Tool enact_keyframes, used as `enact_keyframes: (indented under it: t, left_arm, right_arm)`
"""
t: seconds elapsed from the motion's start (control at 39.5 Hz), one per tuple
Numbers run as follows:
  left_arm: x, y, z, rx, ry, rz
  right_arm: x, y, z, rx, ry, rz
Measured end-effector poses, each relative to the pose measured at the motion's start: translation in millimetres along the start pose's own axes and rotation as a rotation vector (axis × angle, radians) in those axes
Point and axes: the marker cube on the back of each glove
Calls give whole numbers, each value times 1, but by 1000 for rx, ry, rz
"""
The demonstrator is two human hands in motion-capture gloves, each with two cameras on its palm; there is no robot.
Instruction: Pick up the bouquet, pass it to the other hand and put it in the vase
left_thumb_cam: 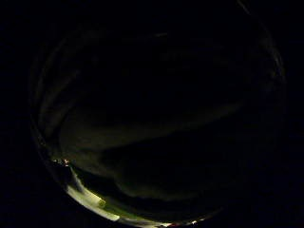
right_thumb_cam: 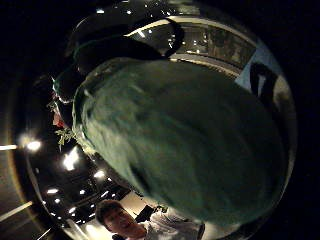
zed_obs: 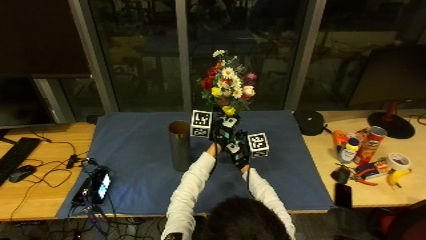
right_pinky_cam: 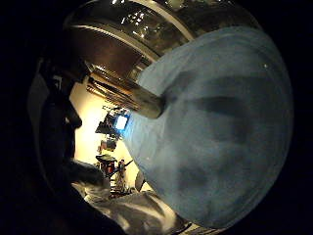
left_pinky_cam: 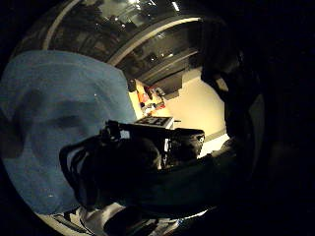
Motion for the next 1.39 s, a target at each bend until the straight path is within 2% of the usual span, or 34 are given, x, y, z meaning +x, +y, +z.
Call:
enact_keyframes:
  t: [0.13,0.23,0.33,0.43,0.51,0.63,0.71,0.81,0.94,1.04,1.17,1.29,1.39]
  left_arm:
    - [21,-7,-13,56,7,23]
    - [46,-13,-25,75,12,44]
    - [71,-19,-37,98,-2,63]
    - [103,-29,-56,136,-50,106]
    - [123,-33,-69,169,-88,125]
    - [151,-35,-93,222,-152,153]
    - [160,-40,-114,261,-208,178]
    - [158,-51,-142,324,-269,200]
    - [152,-54,-174,368,-270,196]
    - [144,-53,-189,371,-241,173]
    - [121,-60,-204,382,-240,154]
    - [82,-62,-221,367,-236,108]
    - [27,-52,-232,265,-279,10]
  right_arm:
    - [19,-1,-10,8,89,123]
    - [30,-16,-20,19,39,155]
    - [22,-22,-28,-11,32,143]
    - [7,-30,-42,6,139,150]
    - [-1,-36,-49,2,128,86]
    - [7,-48,-66,84,243,116]
    - [-10,-39,-67,5,144,101]
    - [-24,-28,-68,-97,27,2]
    - [2,-44,-79,20,187,-36]
    - [7,-44,-78,-5,200,-114]
    - [1,-32,-68,-77,110,40]
    - [5,-24,-54,-133,71,89]
    - [12,-19,-50,-162,52,114]
